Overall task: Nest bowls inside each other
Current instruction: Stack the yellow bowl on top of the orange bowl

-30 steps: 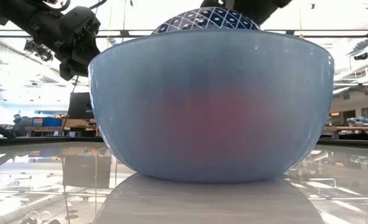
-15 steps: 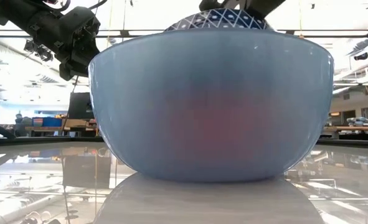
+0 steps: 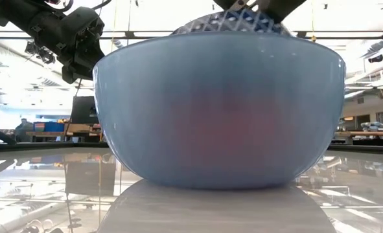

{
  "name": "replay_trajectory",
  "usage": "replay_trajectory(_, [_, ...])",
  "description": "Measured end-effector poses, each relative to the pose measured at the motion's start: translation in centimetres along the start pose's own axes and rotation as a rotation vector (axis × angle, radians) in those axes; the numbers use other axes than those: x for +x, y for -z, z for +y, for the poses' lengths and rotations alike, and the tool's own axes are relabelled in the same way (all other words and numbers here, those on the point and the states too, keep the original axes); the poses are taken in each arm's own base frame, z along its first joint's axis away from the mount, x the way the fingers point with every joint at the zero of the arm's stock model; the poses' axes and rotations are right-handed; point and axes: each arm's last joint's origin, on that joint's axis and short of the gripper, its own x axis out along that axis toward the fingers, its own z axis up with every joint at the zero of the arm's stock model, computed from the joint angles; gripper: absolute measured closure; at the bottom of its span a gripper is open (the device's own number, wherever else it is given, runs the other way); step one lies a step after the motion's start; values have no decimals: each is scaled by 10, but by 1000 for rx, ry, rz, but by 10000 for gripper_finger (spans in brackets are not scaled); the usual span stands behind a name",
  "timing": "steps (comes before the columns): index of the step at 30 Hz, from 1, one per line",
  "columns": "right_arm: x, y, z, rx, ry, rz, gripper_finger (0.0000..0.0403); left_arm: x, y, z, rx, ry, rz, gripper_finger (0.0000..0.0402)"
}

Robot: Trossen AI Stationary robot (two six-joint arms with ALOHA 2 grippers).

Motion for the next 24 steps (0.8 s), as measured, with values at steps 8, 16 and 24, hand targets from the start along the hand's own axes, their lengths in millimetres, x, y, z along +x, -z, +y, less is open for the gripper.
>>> replay_trajectory(8, [-3,-2,-1,50,2,-26,350,0,0,0,-7,0,0,246])
replay_trajectory(16, [-3,-4,-9,106,-59,-25,275,0,0,0,-8,0,0,246])
replay_trajectory(24, [8,0,-16,141,-101,-4,266,0,0,0,-7,0,0,246])
